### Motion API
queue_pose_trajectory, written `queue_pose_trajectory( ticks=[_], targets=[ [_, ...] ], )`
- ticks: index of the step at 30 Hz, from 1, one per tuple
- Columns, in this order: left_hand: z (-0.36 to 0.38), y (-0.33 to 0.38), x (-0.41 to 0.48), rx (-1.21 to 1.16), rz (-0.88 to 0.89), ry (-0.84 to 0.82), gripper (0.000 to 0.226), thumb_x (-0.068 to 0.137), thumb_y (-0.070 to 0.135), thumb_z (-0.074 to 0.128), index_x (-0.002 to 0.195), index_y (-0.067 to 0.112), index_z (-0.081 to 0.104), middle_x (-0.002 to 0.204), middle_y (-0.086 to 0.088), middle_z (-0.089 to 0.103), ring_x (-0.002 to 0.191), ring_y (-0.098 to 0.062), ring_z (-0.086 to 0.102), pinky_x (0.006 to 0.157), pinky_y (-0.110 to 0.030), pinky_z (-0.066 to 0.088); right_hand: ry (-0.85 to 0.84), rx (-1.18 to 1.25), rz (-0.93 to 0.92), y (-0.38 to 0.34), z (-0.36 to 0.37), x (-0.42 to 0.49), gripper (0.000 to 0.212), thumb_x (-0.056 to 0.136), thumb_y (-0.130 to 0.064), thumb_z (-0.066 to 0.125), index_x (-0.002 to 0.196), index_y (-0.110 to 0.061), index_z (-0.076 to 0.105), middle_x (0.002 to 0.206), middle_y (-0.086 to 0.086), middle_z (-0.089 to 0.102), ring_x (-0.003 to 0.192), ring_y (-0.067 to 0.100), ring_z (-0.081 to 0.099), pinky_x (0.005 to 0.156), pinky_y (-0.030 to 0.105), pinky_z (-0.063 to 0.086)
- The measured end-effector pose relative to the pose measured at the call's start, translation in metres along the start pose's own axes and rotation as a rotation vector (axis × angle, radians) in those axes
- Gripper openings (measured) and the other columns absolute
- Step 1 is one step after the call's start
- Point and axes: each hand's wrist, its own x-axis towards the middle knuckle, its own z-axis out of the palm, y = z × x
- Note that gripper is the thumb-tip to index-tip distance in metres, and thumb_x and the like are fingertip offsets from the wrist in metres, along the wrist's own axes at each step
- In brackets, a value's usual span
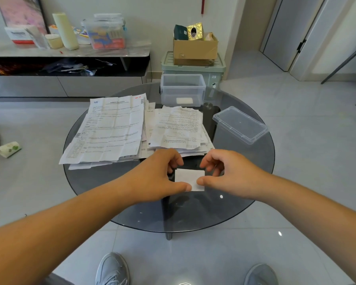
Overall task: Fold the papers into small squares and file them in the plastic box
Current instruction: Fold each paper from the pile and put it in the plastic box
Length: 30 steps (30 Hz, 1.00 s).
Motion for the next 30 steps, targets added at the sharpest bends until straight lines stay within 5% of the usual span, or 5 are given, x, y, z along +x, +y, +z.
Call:
queue_pose_trajectory(
  ticks=[10,16,22,30],
  targets=[
    [-0.001,0.002,0.007,0.053,-0.040,0.000,0.035,0.080,0.042,0.080,0.108,0.030,0.062,0.094,0.011,0.061,0.080,-0.007,0.061,0.071,-0.021,0.051,-0.003,-0.092,-0.031,0.001,0.003,0.009,0.011,0.085,-0.038,0.076,0.083,-0.031,0.068,0.084,-0.012,0.065,0.066,-0.002,0.057,0.057,0.011,0.041],
    [0.006,0.017,0.018,0.066,0.008,0.067,0.040,0.084,0.045,0.075,0.118,0.031,0.060,0.097,0.013,0.062,0.083,-0.006,0.063,0.082,-0.028,0.056,-0.012,-0.194,0.057,0.013,-0.024,0.011,0.017,0.088,-0.029,0.074,0.074,-0.025,0.064,0.075,-0.009,0.064,0.064,0.003,0.054,0.059,0.018,0.040],
    [-0.001,0.026,0.029,0.151,0.083,0.239,0.019,0.090,0.043,0.069,0.104,0.031,0.066,0.089,0.016,0.063,0.082,-0.005,0.061,0.079,-0.025,0.056,0.206,-0.125,0.212,0.047,-0.065,0.012,0.018,0.087,-0.026,0.075,0.072,-0.020,0.067,0.065,-0.007,0.057,0.061,0.011,0.051,0.056,0.024,0.036],
    [-0.030,0.008,0.043,0.555,0.186,0.369,0.042,0.083,0.052,0.074,0.117,0.030,0.067,0.123,0.006,0.058,0.113,-0.016,0.054,0.100,-0.036,0.044,0.306,-0.141,0.216,0.063,-0.069,0.028,0.018,0.088,-0.025,0.074,0.072,-0.022,0.065,0.069,-0.004,0.060,0.062,0.011,0.052,0.056,0.025,0.035]
  ],
)
